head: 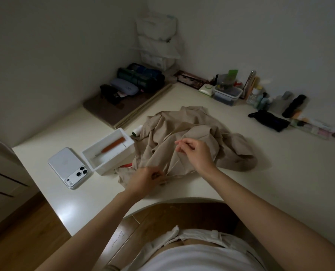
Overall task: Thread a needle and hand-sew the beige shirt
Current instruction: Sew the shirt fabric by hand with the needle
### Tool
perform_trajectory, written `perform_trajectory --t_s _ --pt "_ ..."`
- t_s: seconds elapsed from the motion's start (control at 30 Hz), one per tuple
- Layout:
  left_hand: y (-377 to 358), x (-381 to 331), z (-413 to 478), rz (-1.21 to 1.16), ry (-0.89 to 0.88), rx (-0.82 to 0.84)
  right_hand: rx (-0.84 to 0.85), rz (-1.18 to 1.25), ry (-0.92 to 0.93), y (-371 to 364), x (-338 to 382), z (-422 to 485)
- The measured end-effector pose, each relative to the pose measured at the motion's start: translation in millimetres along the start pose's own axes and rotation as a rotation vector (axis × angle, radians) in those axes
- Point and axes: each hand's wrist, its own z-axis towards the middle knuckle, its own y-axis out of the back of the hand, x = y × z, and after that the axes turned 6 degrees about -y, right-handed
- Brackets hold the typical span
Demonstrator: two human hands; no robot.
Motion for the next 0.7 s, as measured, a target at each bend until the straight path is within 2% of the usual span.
perform_trajectory --t_s 0.07,0.1,0.27,0.37,0.53,0.7 --pt "3 3 1 0.102 0.019 0.029 -0.002 0.039 -0.015 3 1 4" --pt "8 0 1 0.073 0.052 0.038 -0.002 0.058 -0.012 5 2 5" --pt "31 -45 12 -0.674 0.182 0.144 0.022 0.061 0.015 8 4 8" --pt "35 -56 19 -0.785 0.186 0.204 0.009 0.107 -0.002 9 0 12" --pt "44 -45 20 -1.029 0.225 0.027 -0.081 -0.059 -0.167 24 -25 16" --pt "62 -38 24 -1.201 0.208 -0.11 0.009 -0.259 -0.276 32 -50 6"
